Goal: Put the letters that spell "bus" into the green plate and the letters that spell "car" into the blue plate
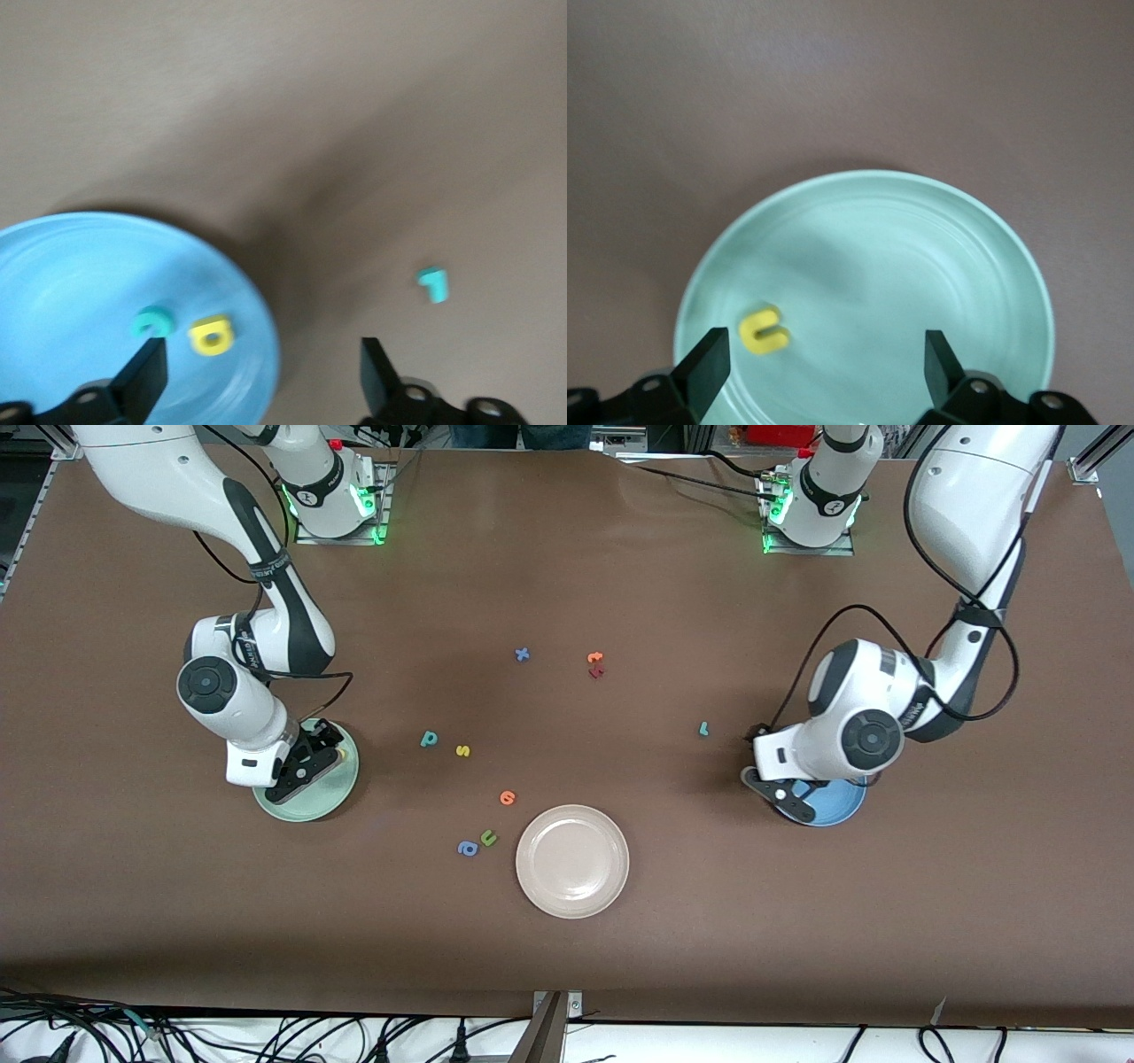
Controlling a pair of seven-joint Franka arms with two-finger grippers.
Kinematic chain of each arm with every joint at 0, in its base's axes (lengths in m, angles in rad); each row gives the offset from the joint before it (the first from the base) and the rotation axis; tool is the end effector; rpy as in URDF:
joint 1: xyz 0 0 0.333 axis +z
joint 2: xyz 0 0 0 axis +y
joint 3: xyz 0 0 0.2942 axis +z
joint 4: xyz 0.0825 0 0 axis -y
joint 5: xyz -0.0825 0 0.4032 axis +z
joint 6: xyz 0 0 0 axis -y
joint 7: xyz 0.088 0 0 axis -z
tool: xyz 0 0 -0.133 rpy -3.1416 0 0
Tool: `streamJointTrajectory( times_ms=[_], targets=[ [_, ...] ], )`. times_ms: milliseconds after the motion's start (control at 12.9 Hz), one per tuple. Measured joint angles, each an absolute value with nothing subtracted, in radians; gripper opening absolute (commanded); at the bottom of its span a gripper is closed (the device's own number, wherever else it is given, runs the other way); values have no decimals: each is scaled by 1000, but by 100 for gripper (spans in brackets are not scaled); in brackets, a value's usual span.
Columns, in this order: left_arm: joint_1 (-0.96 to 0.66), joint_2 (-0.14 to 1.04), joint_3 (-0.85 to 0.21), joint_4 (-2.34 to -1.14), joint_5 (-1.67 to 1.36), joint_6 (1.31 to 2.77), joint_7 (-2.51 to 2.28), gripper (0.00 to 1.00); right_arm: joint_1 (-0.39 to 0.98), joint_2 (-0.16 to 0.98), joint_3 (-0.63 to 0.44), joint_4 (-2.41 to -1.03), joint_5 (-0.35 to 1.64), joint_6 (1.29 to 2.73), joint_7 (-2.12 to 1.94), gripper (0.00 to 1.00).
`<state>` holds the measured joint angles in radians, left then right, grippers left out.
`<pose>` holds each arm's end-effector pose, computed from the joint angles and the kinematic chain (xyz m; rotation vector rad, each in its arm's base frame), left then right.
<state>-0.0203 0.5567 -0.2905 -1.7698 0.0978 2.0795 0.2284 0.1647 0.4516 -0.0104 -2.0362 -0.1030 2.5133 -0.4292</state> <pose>0.6047 -0.1826 0.1851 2.9313 -0.8618 -0.3440 0.5977 0.0921 0.1612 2.9032 1.0061 0.0247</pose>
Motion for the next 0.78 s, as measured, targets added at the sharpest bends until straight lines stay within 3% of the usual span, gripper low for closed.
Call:
streamJointTrajectory(
  times_ms=[388,543,776],
  targets=[
    [-87,576,-329,-1817,98,2103,26,99,175,448,153,-2044,-102,2513,-6,100],
    [-128,580,-330,-1875,98,2192,-72,67,187,448,184,-2046,-102,2513,151,98],
    [-156,582,-330,-1925,142,2254,-147,50,200,453,187,-2058,-102,2514,358,89]
  ],
)
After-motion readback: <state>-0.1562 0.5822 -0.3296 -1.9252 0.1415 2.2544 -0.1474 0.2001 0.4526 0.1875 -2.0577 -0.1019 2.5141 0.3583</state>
